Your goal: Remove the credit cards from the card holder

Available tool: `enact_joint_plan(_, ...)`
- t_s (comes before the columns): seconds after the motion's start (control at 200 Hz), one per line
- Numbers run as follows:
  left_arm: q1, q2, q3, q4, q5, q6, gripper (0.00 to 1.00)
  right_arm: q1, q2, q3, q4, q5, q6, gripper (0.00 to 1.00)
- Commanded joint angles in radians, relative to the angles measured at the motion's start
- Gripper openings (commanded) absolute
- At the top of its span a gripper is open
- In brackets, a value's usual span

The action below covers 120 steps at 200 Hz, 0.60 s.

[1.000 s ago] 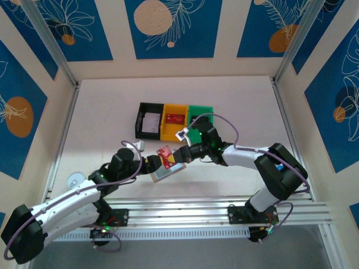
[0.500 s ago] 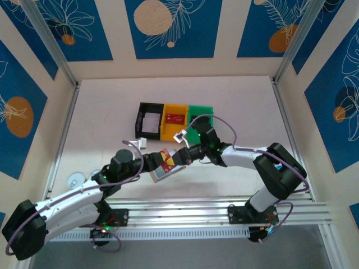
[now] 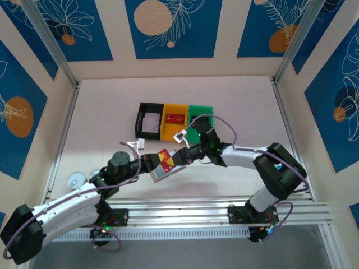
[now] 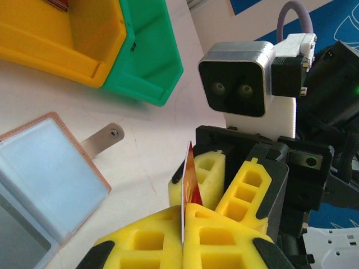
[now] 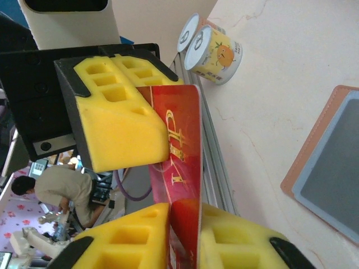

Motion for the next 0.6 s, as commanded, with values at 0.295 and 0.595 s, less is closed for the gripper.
enact_joint_plan(0.295,0.118,0.124,0.427,-0.845,0.205,0.427,0.0,-0.063,-0.112,-0.031,-0.077,0.078,-0.042,0.44)
enact_joint_plan(0.595,0.133,0.36,0.694,-1.204,0.355,0.705,0.0,-0.08,-0.157,-0.046,-0.087,0.087,-0.058,0.47)
